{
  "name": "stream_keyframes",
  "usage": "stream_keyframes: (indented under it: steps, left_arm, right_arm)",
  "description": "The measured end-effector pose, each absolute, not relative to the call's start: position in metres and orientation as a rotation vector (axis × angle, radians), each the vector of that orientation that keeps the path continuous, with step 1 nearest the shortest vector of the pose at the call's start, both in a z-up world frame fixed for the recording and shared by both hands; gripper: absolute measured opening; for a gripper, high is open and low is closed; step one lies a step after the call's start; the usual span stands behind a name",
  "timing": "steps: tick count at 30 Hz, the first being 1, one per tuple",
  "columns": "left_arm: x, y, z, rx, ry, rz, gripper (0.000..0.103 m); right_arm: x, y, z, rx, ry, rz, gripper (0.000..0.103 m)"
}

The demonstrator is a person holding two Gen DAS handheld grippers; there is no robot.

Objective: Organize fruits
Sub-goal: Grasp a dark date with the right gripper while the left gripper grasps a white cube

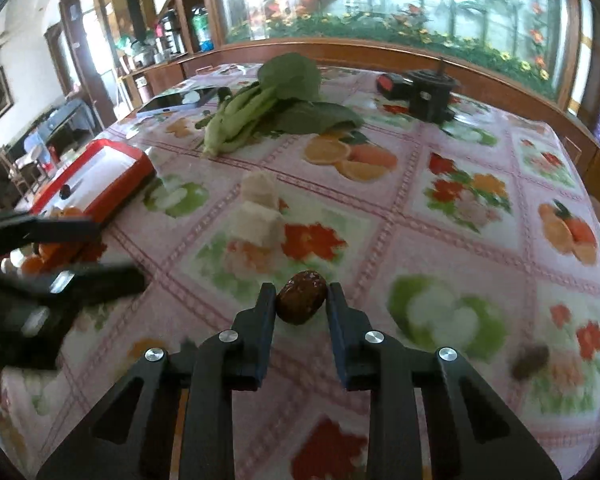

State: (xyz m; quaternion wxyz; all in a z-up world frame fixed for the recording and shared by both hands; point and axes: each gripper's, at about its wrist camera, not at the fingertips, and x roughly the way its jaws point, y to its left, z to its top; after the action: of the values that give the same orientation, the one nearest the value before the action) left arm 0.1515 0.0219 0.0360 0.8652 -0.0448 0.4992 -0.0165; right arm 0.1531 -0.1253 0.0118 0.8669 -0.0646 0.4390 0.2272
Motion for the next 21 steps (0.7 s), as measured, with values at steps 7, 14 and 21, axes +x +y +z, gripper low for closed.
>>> stream_keyframes:
  steps: [7, 14, 21]
  left_arm:
    - [0.182, -0.006, 0.024, -0.1, 1.028, -0.035, 0.085]
    - [0.199, -0.015, 0.01, -0.117, 1.043, -0.019, 0.075]
    - [0.198, -0.009, 0.012, -0.154, 1.013, -0.083, 0.031]
  right_arm:
    - [0.147, -0.148, 0.007, -0.054, 0.934, 0.475, 0.026]
    - [0.15, -0.154, 0.007, 0.005, 0.933, 0.482, 0.026]
    - [0.149, -0.157, 0.008, 0.018, 0.923, 0.463, 0.026]
